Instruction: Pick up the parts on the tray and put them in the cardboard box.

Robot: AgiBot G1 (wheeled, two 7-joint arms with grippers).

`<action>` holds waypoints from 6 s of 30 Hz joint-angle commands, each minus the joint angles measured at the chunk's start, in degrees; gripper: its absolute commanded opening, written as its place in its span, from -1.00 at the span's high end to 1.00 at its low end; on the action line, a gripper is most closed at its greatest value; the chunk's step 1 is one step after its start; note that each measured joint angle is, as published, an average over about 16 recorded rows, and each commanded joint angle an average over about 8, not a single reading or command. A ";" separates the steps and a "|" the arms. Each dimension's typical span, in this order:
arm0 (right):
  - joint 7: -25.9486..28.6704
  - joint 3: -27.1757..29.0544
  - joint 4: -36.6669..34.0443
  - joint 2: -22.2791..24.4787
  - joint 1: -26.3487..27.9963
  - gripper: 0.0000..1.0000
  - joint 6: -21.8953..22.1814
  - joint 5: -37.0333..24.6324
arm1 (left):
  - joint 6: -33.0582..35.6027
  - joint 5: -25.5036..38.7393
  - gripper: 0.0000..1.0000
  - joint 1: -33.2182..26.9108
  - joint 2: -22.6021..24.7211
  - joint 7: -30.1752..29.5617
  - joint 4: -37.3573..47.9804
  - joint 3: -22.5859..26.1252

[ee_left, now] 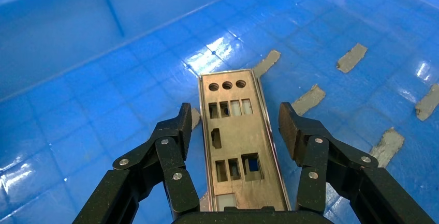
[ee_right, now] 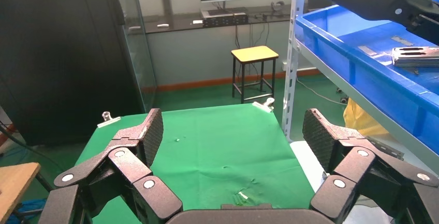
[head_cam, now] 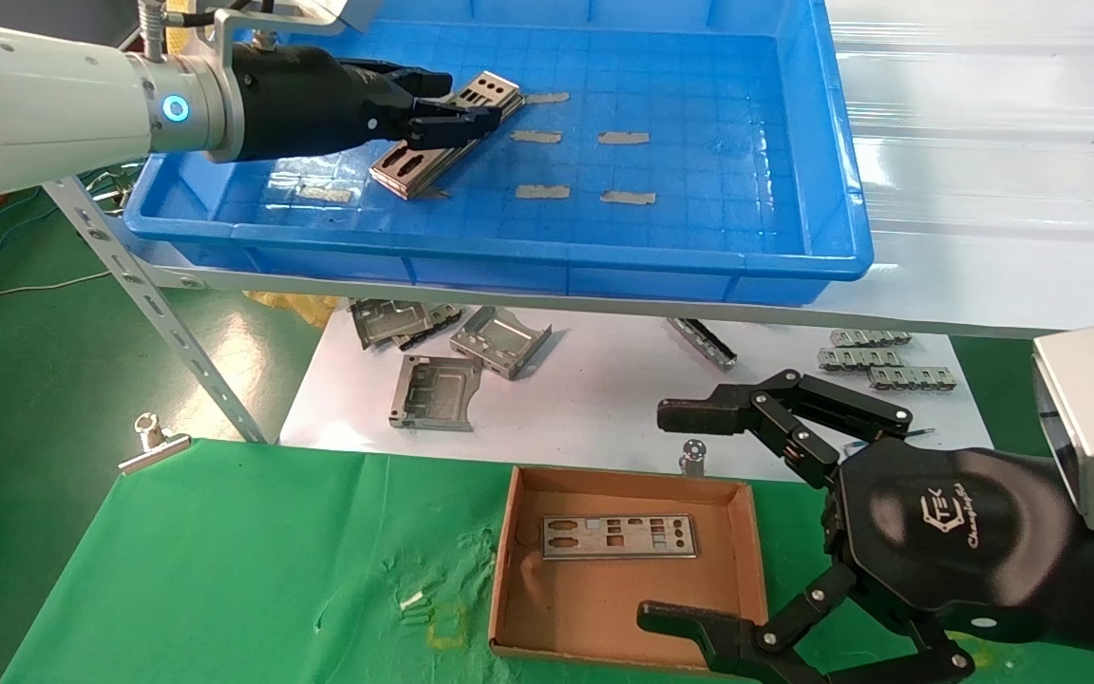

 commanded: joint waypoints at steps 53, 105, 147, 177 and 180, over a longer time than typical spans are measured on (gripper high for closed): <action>-0.01 -0.02 0.00 0.01 0.01 -1.00 0.01 0.02 | 33.85 -5.42 1.00 -1.20 -7.85 12.35 -7.66 -2.25; -0.02 -0.04 0.00 0.02 0.01 -1.00 0.02 0.03 | 9.05 -8.97 -1.00 30.56 1.41 36.79 -24.89 15.75; -0.04 -0.05 -0.03 0.03 0.01 -1.00 0.03 0.04 | 28.33 -26.05 -1.00 33.81 -10.26 20.94 -24.09 6.29; -0.04 -0.07 -0.03 0.03 0.01 -1.00 0.03 0.05 | 29.23 -31.93 -1.00 45.79 -28.80 4.51 -52.61 -8.81; -0.04 -0.07 -0.03 0.03 0.01 -1.00 0.03 0.05 | 29.32 -32.52 -1.00 46.99 -30.66 2.86 -55.46 -10.32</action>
